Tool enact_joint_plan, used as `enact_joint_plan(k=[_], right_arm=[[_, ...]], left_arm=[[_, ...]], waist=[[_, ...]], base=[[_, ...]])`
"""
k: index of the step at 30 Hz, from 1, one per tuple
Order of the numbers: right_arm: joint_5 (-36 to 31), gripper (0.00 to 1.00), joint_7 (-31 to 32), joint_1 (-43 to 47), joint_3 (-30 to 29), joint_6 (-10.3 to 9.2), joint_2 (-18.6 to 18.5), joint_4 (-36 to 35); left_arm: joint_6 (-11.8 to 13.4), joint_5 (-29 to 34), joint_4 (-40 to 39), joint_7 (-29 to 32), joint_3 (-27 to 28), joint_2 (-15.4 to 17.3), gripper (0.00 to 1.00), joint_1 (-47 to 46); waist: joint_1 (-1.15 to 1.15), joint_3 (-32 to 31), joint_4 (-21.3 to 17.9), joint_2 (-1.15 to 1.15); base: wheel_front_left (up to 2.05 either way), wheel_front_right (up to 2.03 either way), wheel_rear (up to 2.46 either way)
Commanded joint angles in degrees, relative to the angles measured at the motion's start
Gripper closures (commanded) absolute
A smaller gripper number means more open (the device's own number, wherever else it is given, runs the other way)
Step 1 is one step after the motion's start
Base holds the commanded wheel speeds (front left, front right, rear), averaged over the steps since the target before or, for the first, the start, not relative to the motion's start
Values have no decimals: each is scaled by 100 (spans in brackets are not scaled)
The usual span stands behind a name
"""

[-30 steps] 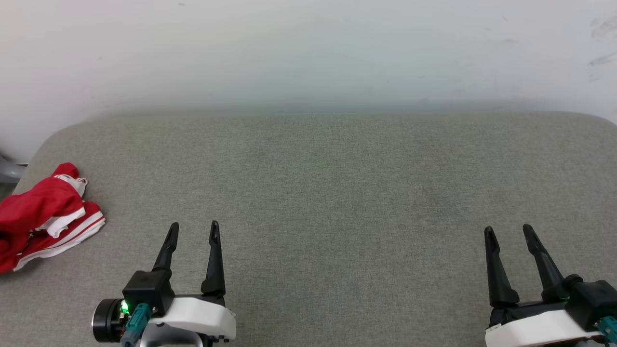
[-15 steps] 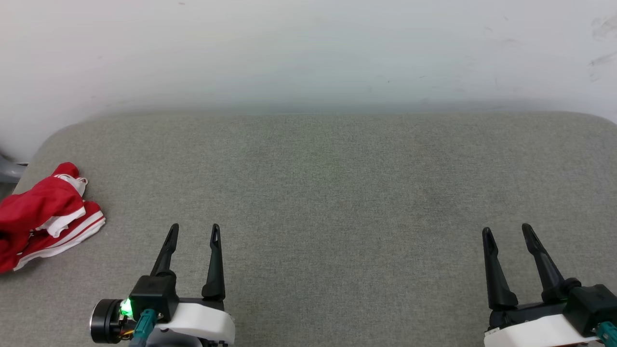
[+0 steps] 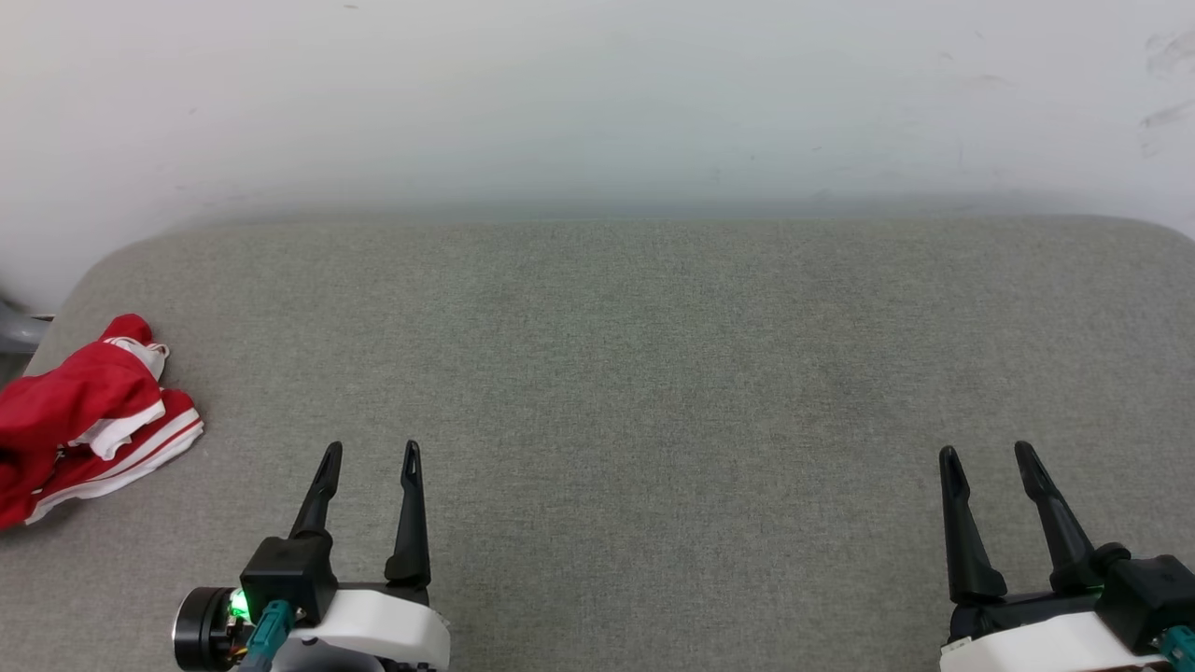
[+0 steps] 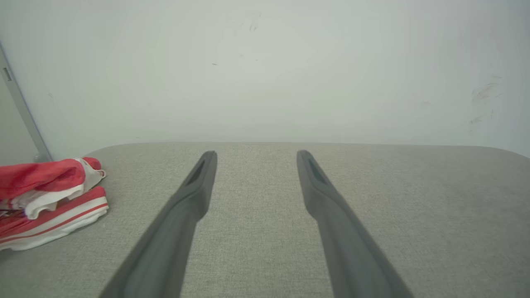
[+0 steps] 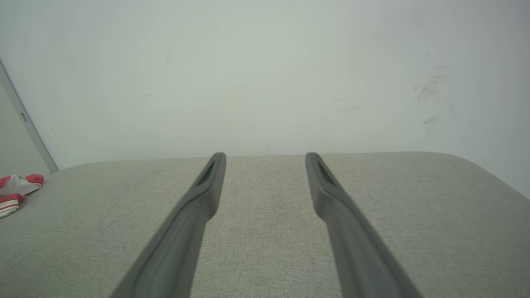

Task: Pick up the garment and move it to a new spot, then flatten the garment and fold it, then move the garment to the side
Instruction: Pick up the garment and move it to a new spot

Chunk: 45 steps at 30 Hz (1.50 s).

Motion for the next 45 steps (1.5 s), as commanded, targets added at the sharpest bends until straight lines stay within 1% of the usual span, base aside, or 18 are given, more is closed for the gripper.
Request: enact_joint_plan(k=[1, 15, 22, 31, 45], right_arm=[[60, 0, -14, 12, -8, -2, -17, 12], [123, 0, -14, 28, 9, -2, -17, 66], [121, 0, -14, 48, 49, -2, -17, 55], [36, 0, -14, 59, 111, -2, -15, 41], [-44, 0, -14, 49, 232, -2, -14, 32]], left_arm=[[-1, -25, 14, -17, -15, -11, 0, 25], [-5, -54, 92, -16, -12, -11, 0, 1], [40, -23, 101, -16, -4, -10, 0, -42], [111, -5, 146, -16, 70, -10, 0, -58], [220, -79, 152, -16, 198, -9, 0, -74]], waist=[[0, -1, 3, 0], [0, -4, 34, 0], [0, 18, 171, 0], [0, 39, 608, 0], [0, 108, 1562, 0]], base=[[0, 0, 0], [0, 0, 0], [0, 0, 0], [0, 0, 0], [0, 0, 0]])
